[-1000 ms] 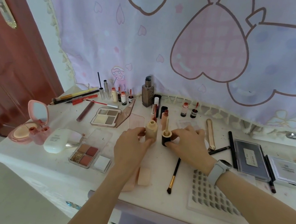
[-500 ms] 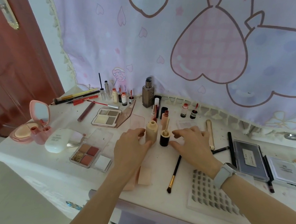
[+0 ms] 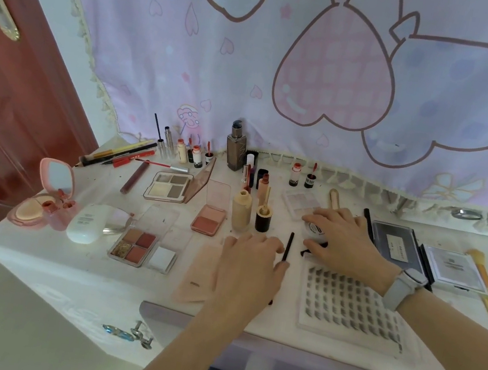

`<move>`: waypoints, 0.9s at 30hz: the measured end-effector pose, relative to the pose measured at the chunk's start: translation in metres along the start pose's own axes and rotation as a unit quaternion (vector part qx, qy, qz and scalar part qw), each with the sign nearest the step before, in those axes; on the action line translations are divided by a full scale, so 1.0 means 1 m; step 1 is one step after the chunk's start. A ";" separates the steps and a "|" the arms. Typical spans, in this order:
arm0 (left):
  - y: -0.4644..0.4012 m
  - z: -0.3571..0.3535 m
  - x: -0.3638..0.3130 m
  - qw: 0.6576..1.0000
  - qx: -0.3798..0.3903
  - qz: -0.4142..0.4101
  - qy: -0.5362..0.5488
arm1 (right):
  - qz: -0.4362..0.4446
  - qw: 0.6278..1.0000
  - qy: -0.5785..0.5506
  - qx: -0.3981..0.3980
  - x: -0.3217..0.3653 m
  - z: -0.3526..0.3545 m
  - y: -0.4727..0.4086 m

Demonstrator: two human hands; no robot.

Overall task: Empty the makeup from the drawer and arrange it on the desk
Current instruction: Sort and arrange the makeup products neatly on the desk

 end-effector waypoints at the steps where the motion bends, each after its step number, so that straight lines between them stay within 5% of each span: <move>1: -0.002 -0.005 -0.006 0.999 0.025 -0.013 -0.025 | -0.005 1.000 -0.003 0.003 0.000 0.000 0.000; 19: 0.002 -0.016 0.018 0.979 -0.030 0.078 -0.187 | 0.010 0.979 -0.194 -0.059 -0.005 0.013 0.004; 27: 0.001 -0.006 0.013 0.992 -0.053 0.038 0.107 | -0.068 0.858 -0.508 0.042 0.009 0.024 0.018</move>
Point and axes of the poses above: each hand's wrist, its own y-axis away from the middle knuckle, its own z-axis out of the back of the hand, x = y × z, the point moved 6 cm from there along -y, towards the middle knuckle, and after that the axes turned 14 degrees about -y, right-handed, at the moved point
